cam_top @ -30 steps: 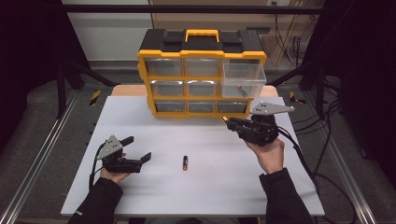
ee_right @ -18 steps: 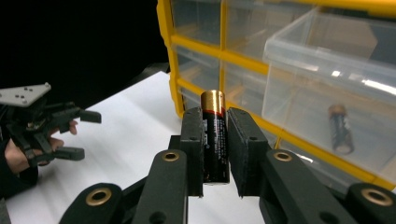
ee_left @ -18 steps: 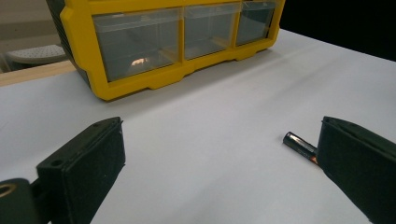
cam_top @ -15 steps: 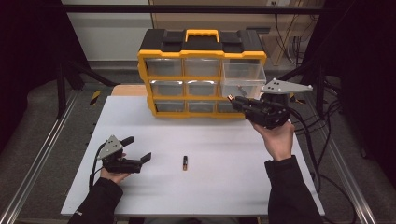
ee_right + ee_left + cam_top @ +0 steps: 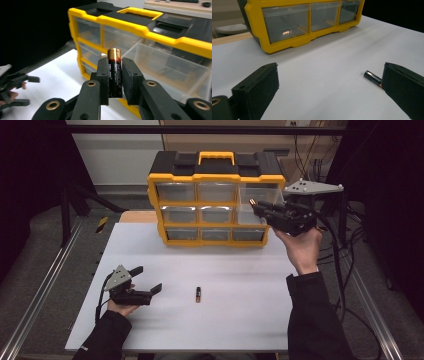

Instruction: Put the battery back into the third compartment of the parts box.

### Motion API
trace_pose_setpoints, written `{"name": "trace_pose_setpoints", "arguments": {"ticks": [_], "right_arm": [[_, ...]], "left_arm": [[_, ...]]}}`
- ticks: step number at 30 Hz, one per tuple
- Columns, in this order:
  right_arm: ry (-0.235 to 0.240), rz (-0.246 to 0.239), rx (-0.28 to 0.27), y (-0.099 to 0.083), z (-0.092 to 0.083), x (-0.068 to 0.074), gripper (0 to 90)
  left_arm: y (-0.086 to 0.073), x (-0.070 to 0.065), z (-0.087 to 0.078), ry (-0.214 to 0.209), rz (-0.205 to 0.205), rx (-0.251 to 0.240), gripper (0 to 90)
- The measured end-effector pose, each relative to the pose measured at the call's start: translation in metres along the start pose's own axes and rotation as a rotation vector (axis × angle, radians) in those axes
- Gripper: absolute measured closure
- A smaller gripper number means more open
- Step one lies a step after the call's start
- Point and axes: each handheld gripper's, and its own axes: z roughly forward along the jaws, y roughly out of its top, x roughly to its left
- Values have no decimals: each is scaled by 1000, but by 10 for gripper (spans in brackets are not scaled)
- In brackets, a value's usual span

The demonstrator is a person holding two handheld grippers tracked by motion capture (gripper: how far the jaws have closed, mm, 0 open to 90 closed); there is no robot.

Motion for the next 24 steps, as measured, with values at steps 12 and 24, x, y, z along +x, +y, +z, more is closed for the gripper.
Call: {"name": "trace_pose_setpoints", "arguments": {"ticks": [12,24], "right_arm": [[-109,33,21,12,24,-32,771],[-201,49,65,11,48,-51,771]], "left_arm": [[0,0,0,-1,-2,0,9],[0,1,0,-2,-3,2,9]]}}
